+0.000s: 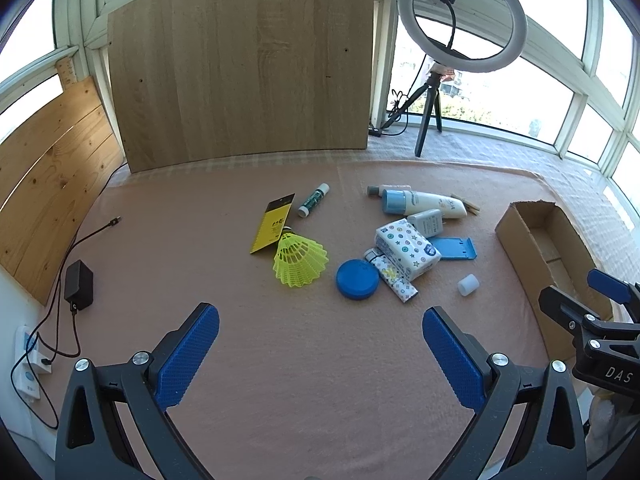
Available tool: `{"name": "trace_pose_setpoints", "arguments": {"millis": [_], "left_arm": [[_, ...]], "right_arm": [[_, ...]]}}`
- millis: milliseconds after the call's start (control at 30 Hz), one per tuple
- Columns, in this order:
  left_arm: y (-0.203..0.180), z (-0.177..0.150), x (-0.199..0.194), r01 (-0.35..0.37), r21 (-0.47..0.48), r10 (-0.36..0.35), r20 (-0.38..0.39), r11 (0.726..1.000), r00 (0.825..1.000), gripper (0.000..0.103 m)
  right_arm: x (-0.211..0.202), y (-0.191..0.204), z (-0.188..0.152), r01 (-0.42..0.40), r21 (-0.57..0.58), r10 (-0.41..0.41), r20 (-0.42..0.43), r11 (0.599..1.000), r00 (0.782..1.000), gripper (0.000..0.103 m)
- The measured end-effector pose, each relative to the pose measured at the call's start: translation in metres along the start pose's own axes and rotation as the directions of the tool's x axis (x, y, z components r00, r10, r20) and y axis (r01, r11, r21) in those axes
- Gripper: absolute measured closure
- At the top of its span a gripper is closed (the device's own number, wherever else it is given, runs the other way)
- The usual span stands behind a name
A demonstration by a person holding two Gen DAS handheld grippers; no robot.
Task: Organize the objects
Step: 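Move the right tool toward the white dotted tissue pack, then lower the right tool over the tissue pack and open its fingers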
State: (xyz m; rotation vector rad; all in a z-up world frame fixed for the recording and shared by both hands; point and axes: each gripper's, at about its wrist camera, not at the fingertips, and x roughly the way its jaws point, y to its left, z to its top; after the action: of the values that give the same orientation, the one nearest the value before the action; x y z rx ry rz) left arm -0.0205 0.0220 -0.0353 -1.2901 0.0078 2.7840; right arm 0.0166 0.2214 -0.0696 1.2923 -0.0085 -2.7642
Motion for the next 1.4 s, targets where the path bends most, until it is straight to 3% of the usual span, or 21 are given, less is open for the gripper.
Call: {"name": "trace_pose_setpoints", "arguments": {"millis": [500, 767, 967, 1200, 1400], "left_arm": [[-0.005, 0.002, 0.006, 0.005, 0.012, -0.005, -0.011, 1.000, 1.000, 0.000], [-0.012, 0.009, 0.022, 0.050, 0.027, -0.049, -0.024, 0.998, 0.998, 0.000], [-0.015, 0.032, 0.056, 0.102, 0.045, -0.099, -0.060, 0.994, 0.993, 0.000], [-0.039, 0.059, 0.112, 0.100, 0.116, -0.087, -0.114, 0.988, 0.990, 0.000], [-0.054, 0.079, 0.158, 0.144, 0.077, -0.129, -0.172, 0.987, 0.977, 0.000]], "right_arm": [[0.001, -0.004, 0.001, 0.002, 0.010, -0.001, -0.005, 1.000, 1.000, 0.001], [-0.001, -0.012, -0.003, 0.009, 0.023, -0.009, -0.013, 1.000, 1.000, 0.001], [-0.005, -0.021, -0.006, 0.032, 0.032, -0.031, -0.017, 0.999, 0.999, 0.001], [-0.011, -0.038, -0.014, 0.067, 0.060, -0.066, -0.024, 0.996, 0.998, 0.001], [-0.020, -0.058, -0.023, 0.098, 0.098, -0.096, -0.030, 0.990, 0.995, 0.001]]}}
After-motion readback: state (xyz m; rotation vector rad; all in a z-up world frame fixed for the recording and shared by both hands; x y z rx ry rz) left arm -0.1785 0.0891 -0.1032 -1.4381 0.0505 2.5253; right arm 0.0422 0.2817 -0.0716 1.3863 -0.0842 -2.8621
